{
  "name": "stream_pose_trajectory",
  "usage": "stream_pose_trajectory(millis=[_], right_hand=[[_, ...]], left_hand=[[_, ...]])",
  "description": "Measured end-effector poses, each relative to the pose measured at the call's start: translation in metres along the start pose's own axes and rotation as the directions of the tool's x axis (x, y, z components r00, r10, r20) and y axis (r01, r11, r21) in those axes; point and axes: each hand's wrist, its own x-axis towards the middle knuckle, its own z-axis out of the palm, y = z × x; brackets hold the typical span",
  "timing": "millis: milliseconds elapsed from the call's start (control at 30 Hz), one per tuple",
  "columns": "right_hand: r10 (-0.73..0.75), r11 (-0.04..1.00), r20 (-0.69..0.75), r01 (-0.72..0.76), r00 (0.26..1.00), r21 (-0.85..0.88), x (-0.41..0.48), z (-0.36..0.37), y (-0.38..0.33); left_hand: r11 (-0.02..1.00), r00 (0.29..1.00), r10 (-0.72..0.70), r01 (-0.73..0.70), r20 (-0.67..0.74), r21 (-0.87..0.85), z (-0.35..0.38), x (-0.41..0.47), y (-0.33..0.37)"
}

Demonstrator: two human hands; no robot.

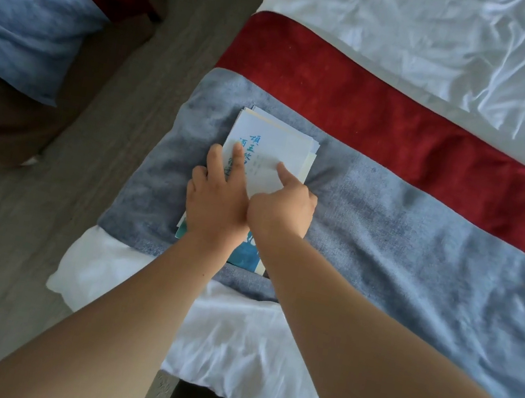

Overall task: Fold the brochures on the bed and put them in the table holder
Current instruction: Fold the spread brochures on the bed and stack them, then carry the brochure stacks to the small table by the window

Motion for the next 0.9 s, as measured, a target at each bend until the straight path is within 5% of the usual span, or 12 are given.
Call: stream_pose_trajectory(millis=[433, 633, 900], right_hand=[[-0.214, 0.965, 0.105, 0.227, 0.971, -0.133, -0.007, -0.002, 0.020], [-0.342, 0.865, 0.259, 0.410, 0.903, -0.288, -0.022, -0.027, 0.025], [-0.320, 0.829, 0.255, 0.400, 0.912, -0.391, -0.075, -0.120, 0.036]], left_hand=[[1.000, 0.998, -0.014, 0.013, 0.055, 0.006, -0.010, -0.017, -0.006], [0.996, 0.997, 0.049, -0.044, 0.063, -0.076, -0.032, -0.030, -0.001], [0.977, 0.985, 0.154, -0.138, 0.084, -0.163, -0.107, -0.088, 0.062]])
